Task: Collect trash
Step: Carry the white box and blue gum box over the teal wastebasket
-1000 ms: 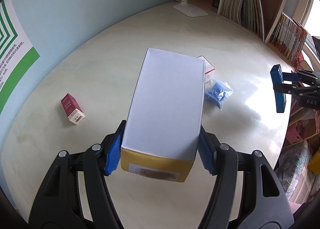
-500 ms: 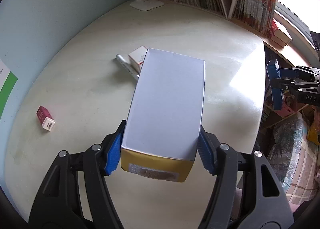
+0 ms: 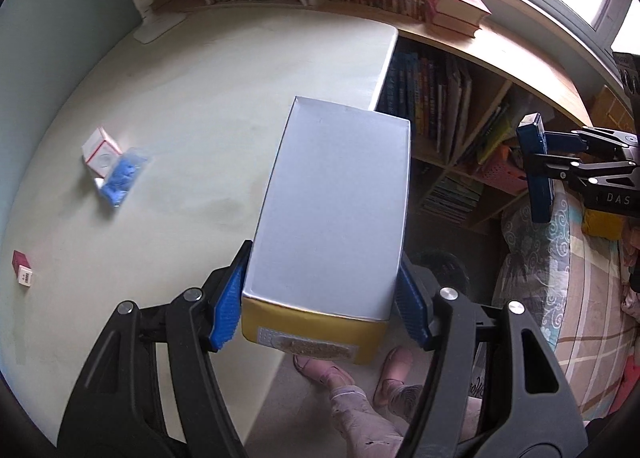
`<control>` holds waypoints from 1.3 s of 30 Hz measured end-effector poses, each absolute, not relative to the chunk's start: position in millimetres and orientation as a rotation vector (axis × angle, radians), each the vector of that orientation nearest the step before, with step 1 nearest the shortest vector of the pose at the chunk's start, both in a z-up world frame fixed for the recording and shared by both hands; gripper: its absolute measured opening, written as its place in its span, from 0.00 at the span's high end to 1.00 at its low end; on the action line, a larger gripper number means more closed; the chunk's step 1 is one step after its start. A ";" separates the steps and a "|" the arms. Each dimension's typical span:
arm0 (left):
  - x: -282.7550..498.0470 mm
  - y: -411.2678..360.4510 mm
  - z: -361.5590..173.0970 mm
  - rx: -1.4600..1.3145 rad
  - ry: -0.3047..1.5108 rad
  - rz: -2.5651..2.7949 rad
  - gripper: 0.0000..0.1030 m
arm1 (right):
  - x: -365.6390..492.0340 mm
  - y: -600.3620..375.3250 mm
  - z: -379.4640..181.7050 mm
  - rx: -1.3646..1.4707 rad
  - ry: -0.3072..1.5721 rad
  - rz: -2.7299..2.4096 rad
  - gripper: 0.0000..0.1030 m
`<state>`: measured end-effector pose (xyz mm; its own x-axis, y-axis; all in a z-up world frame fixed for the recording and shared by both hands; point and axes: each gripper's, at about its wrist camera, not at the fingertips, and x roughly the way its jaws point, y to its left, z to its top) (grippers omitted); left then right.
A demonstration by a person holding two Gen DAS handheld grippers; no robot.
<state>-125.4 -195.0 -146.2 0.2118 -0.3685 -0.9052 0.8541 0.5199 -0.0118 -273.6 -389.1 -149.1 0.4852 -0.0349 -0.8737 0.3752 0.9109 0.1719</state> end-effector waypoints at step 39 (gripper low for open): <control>-317.0 -338.9 -357.8 1.023 1.245 -1.207 0.40 | -476.4 -416.4 -365.1 0.877 1.131 -0.495 0.49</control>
<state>-317.0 -338.9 -357.8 -0.0597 -0.0929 -0.9939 0.9904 0.1184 -0.0706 -476.4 -416.4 -365.1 0.3727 0.0819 -0.9243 0.7344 0.5828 0.3477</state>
